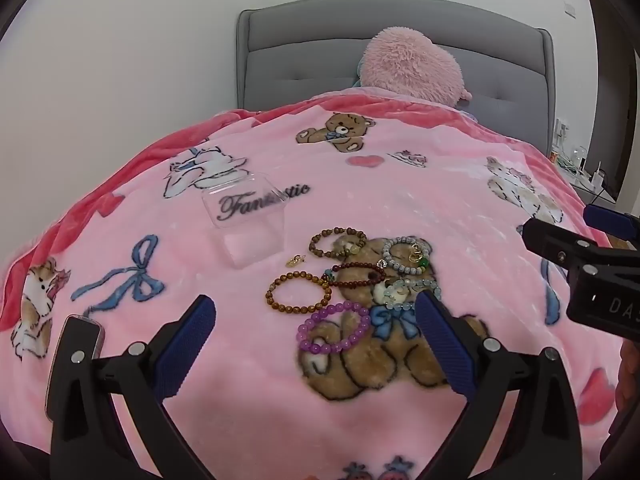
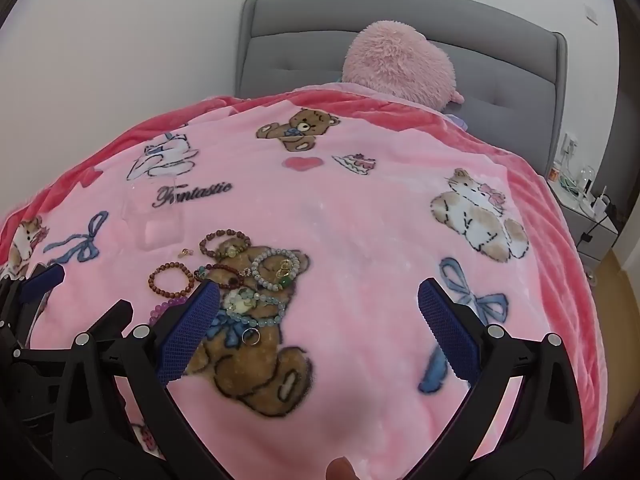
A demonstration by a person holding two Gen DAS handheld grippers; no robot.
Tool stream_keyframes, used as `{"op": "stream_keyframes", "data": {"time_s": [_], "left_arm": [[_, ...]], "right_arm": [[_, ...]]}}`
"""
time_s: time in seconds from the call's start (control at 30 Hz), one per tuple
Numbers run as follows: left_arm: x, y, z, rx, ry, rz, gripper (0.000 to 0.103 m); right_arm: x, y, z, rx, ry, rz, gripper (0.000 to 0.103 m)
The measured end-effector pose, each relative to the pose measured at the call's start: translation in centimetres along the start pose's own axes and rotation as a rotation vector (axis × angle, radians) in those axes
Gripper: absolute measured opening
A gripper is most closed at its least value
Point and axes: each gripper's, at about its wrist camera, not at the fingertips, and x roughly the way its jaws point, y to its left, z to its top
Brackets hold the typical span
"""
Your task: Organize jewelry
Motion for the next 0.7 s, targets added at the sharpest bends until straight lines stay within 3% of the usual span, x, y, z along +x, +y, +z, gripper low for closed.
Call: {"op": "stream_keyframes", "data": {"time_s": [0.7], "left_arm": [[-0.2,-0.3,-0.1,-0.007,0.007,-0.001,0.098]], "right_arm": [[0.0,-0.3,0.0,-0.004,0.002,-0.006,0.095]]}}
